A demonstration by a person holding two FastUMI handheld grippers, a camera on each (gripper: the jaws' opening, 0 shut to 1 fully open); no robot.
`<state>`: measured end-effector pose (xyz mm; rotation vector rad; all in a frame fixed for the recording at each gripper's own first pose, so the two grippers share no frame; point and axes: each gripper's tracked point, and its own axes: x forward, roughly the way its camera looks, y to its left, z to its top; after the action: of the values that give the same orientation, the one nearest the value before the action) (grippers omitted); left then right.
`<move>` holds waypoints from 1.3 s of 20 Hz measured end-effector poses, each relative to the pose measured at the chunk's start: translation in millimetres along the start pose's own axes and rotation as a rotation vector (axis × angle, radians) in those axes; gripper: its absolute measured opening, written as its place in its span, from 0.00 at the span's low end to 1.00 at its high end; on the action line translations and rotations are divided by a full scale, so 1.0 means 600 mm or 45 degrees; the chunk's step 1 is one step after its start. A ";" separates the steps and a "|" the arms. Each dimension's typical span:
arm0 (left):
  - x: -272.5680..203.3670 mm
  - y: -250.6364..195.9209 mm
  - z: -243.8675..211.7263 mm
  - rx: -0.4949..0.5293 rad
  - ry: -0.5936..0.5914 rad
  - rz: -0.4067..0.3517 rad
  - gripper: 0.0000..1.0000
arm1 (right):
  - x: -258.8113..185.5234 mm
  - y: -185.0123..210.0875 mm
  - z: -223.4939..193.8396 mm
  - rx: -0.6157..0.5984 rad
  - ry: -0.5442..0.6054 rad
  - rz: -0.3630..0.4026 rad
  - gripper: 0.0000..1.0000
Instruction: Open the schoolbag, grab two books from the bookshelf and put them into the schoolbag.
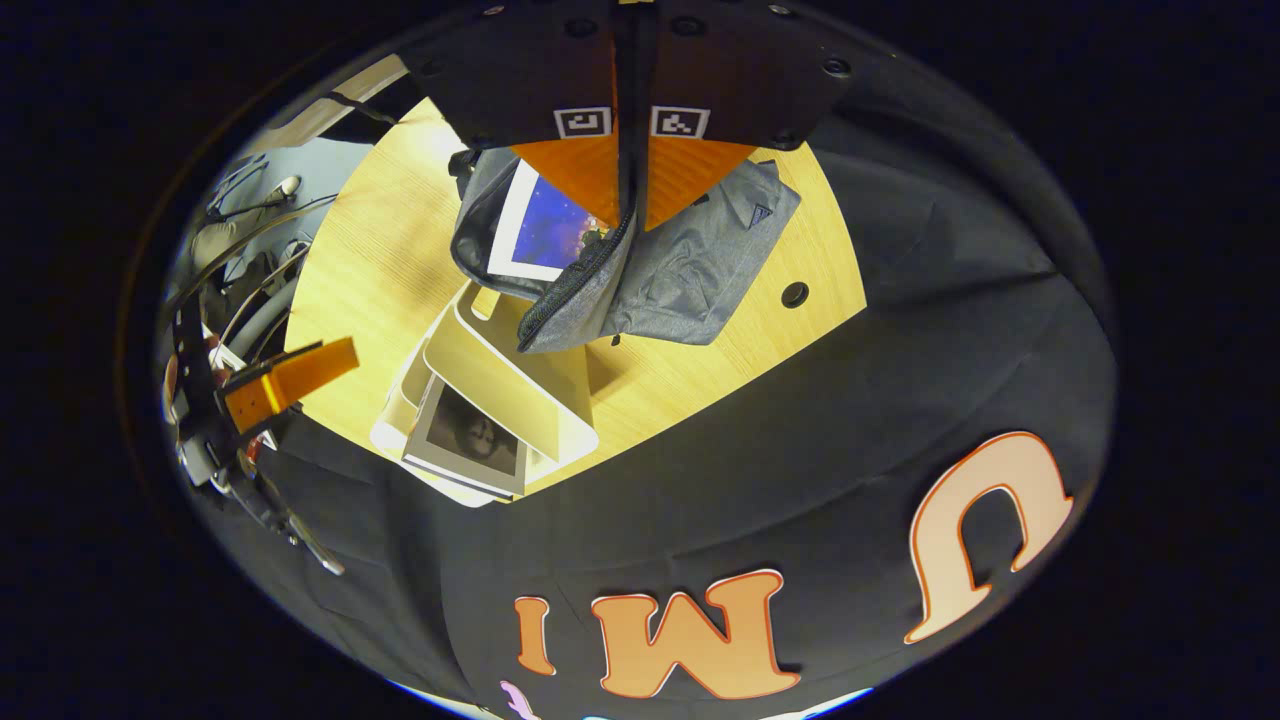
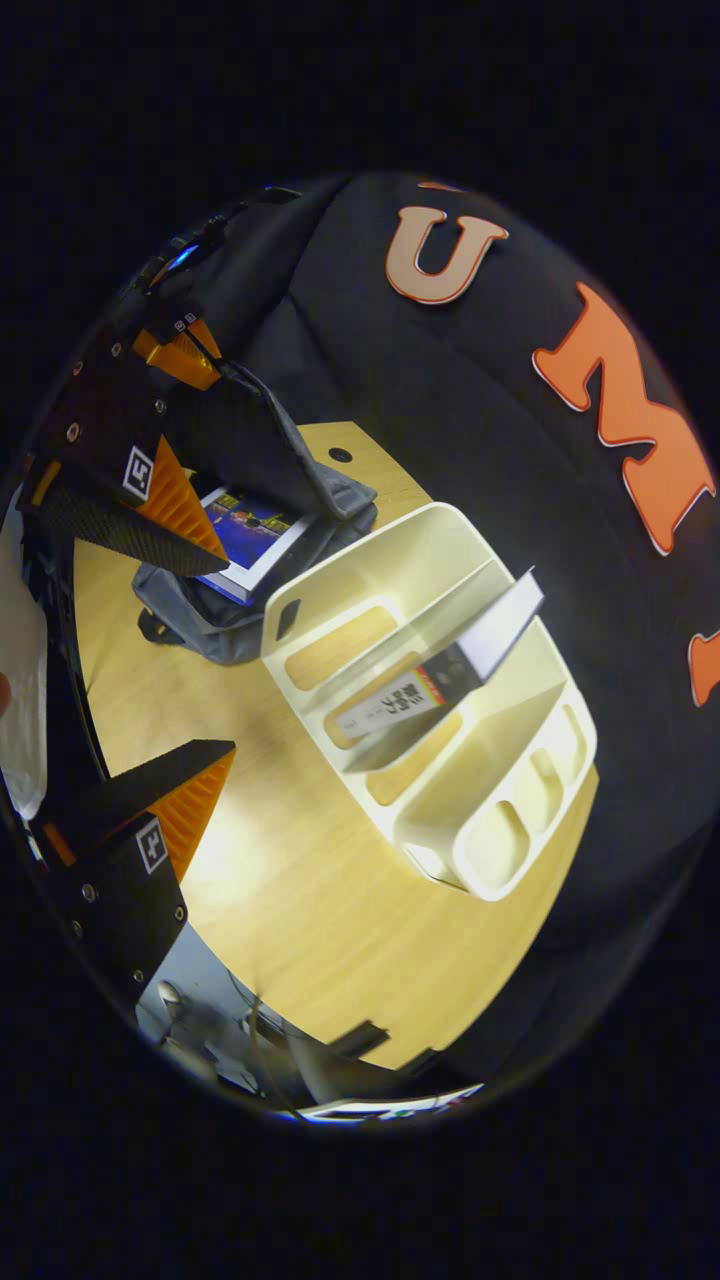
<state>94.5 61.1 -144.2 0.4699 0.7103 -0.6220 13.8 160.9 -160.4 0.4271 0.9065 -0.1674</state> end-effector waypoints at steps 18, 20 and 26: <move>0.018 -0.004 0.018 -0.204 0.093 0.224 0.01 | 0.122 0.052 0.292 -0.622 0.151 -0.152 0.99; 0.027 0.004 0.022 -0.201 0.107 0.241 0.01 | 0.161 0.046 0.293 -0.654 0.187 -0.185 0.99; 0.043 0.018 0.033 -0.173 0.132 0.259 0.01 | 0.216 0.035 0.270 -0.662 0.293 -0.214 0.74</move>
<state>126.0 47.9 -147.8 0.4442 0.7862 -0.3584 217.2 115.6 -169.3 -0.1171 1.1692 -0.0311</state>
